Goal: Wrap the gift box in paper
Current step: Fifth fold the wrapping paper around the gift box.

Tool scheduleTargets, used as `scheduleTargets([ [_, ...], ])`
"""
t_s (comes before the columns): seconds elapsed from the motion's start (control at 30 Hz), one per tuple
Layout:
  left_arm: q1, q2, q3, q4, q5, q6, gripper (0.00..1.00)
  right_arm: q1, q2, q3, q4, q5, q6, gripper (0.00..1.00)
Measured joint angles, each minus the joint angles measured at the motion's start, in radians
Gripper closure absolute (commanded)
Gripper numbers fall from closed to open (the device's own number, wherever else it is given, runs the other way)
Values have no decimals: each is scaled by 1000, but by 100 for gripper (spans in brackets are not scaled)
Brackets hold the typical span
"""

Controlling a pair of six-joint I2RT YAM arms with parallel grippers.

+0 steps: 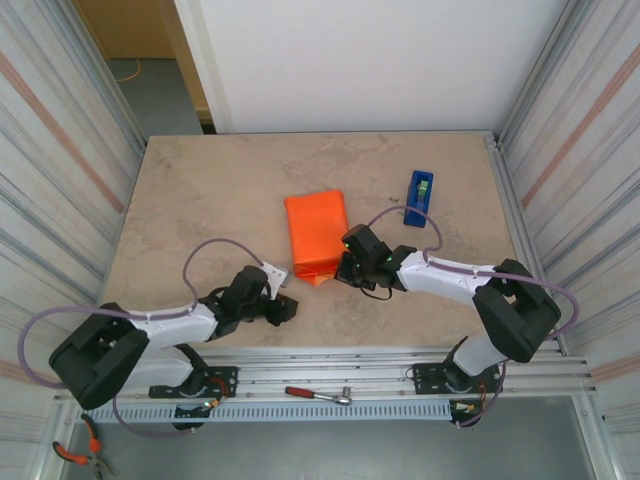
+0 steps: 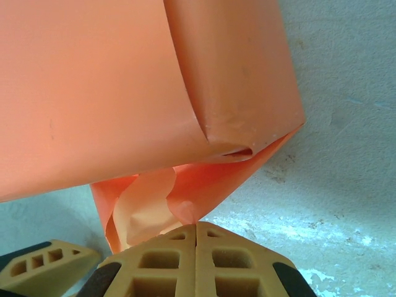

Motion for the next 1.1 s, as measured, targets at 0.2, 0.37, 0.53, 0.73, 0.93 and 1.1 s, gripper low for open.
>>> scheduleTargets([
  [0.2, -57, 90, 49, 57, 17, 7, 72, -6, -1, 0, 0, -15, 0, 100],
  [0.37, -90, 176, 99, 103, 26, 8, 74, -6, -1, 0, 2, -20, 0, 100],
  [0.53, -99, 259, 135, 150, 28, 7, 75, -8, -1, 11, 2, -32, 0, 100],
  [0.73, -98, 300, 169, 155, 27, 7, 77, -13, -3, 17, 2, -38, 0, 100],
  [0.93, -108, 333, 219, 145, -33, 22, 77, -14, -5, 17, 2, -38, 0, 100],
  [1.1, -108, 339, 274, 140, -121, 42, 77, -14, -5, 17, 2, -38, 0, 95],
])
